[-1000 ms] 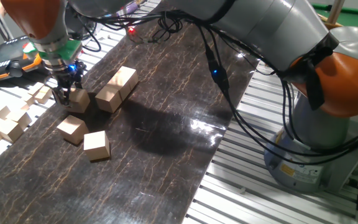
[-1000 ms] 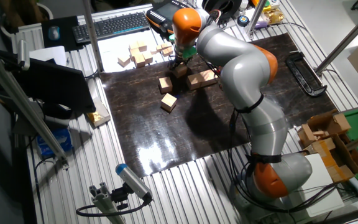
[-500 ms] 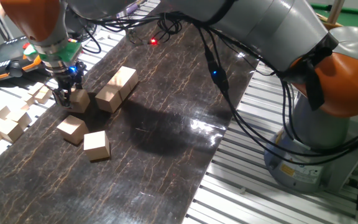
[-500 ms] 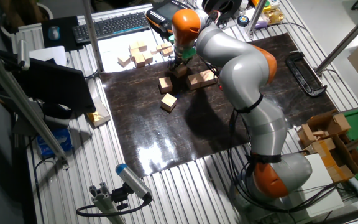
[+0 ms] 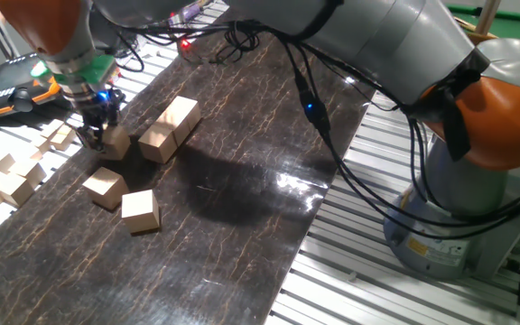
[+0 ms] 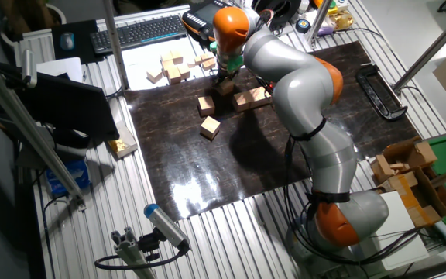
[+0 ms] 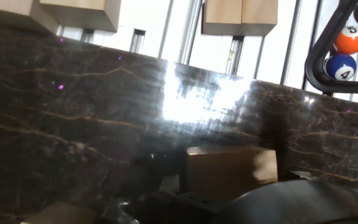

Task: Stack the blocks into a pyramid shape

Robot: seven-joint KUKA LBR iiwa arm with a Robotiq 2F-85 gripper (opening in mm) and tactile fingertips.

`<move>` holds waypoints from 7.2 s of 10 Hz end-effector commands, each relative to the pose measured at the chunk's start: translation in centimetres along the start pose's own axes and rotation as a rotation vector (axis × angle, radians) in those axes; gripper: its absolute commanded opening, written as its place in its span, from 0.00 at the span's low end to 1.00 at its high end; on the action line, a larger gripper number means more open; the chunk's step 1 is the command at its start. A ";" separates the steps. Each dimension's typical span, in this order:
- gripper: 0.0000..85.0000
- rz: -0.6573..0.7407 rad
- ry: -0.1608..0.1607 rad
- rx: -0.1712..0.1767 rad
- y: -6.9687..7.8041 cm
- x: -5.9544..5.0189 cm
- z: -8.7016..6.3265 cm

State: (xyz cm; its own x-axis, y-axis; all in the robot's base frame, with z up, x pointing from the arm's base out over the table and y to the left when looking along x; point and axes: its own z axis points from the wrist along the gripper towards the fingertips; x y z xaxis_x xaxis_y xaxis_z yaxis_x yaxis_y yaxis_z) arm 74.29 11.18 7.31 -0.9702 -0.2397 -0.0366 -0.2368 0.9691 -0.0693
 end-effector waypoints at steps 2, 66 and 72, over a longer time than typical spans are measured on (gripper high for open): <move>0.01 0.033 -0.001 0.004 -0.6 0.6 -2.5; 0.75 0.261 -0.002 -0.016 -11.5 11.8 -3.1; 0.86 0.256 -0.005 -0.012 -11.5 11.8 -3.0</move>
State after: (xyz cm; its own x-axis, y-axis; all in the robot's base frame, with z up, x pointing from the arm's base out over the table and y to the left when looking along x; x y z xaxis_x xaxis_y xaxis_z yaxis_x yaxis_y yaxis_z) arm 65.37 -2.58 10.71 -0.9982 0.0131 -0.0581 0.0158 0.9988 -0.0464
